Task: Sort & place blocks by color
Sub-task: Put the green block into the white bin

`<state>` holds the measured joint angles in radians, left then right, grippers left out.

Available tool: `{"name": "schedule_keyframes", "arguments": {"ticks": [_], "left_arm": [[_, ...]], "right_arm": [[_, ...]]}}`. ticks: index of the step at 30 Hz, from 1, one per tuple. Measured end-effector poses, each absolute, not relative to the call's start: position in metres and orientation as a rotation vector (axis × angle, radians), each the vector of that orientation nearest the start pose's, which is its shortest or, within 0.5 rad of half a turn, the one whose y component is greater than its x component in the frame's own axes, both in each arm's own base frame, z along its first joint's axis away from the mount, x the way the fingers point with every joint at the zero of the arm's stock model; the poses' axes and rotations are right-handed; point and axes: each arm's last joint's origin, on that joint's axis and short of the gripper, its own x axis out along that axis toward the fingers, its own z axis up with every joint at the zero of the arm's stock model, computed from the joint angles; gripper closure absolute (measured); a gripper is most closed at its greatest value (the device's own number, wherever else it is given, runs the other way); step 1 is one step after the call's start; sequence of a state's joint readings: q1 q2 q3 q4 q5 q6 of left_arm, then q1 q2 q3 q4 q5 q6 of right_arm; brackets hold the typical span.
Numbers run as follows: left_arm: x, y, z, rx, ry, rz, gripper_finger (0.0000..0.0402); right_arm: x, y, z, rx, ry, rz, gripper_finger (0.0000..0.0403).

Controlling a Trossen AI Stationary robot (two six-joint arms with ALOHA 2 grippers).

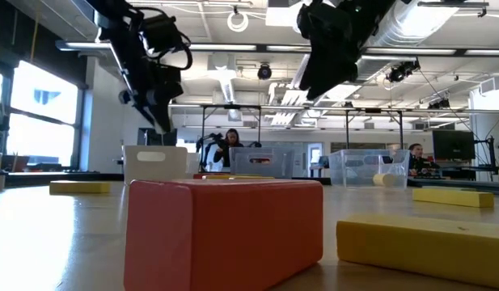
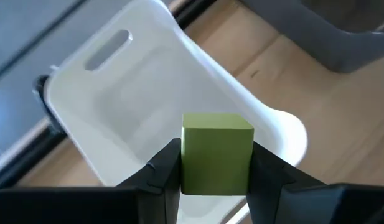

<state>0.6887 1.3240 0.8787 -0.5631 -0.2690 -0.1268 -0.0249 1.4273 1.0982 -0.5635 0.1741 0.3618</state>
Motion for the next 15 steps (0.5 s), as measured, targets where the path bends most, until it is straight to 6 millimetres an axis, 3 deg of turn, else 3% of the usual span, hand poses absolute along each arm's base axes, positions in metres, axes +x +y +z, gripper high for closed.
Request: {"name": "schedule_keyframes", "arguments": {"ticks": [15], "left_arm": [[0.190,0.194,0.194,-0.434,1.067,0.883,0.0290]], "right_arm": [[0.295,-0.008,0.268,0.273,0.835,-0.306,0.0199]]}}
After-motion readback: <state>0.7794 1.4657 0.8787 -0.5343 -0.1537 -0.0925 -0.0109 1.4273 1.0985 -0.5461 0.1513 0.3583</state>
